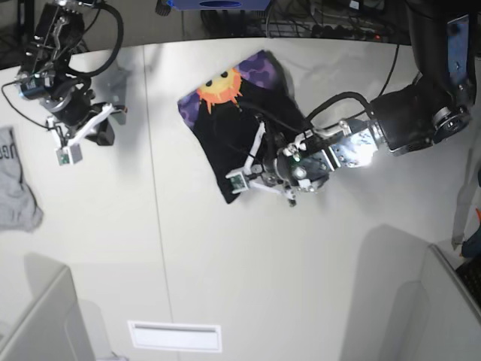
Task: Fold the T-shirt properly
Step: 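Drag the folded bundle with the left gripper and release it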
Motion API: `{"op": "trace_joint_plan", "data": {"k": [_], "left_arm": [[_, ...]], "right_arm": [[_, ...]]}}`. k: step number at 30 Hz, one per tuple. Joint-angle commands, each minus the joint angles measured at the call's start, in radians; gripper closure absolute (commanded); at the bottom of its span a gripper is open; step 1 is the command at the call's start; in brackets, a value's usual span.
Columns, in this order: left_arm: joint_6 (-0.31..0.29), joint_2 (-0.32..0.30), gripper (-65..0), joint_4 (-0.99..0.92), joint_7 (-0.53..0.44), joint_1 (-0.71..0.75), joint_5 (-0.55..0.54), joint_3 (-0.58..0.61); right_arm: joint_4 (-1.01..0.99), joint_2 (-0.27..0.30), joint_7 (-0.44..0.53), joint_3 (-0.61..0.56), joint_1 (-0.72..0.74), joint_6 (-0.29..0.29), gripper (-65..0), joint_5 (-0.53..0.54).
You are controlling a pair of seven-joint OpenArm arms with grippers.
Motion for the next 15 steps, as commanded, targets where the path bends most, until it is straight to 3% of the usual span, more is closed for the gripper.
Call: {"op": "trace_joint_plan", "data": {"k": [1, 8, 13, 15], "left_arm": [[-0.012, 0.008, 0.0, -0.01, 0.0, 0.011, 0.019, 0.021], [-0.023, 0.071, 0.0, 0.006, -0.045, 0.031, 0.287, 0.027], [-0.219, 0.108, 0.0, 0.007, -0.046, 0.031, 0.422, 0.021], [-0.27, 0.119, 0.0, 0.007, -0.048, 0.034, 0.479, 0.019]], "right_arm": [[0.015, 0.011, 0.018, 0.022, -0.004, 0.002, 0.0, 0.012], [0.015, -0.02, 0.018, 0.093, -0.036, 0.002, 0.0, 0.008], [0.015, -0.052, 0.018, 0.125, -0.036, 0.002, 0.0, 0.005], [0.015, -0.052, 0.018, 0.123, -0.036, 0.002, 0.0, 0.005]]}}
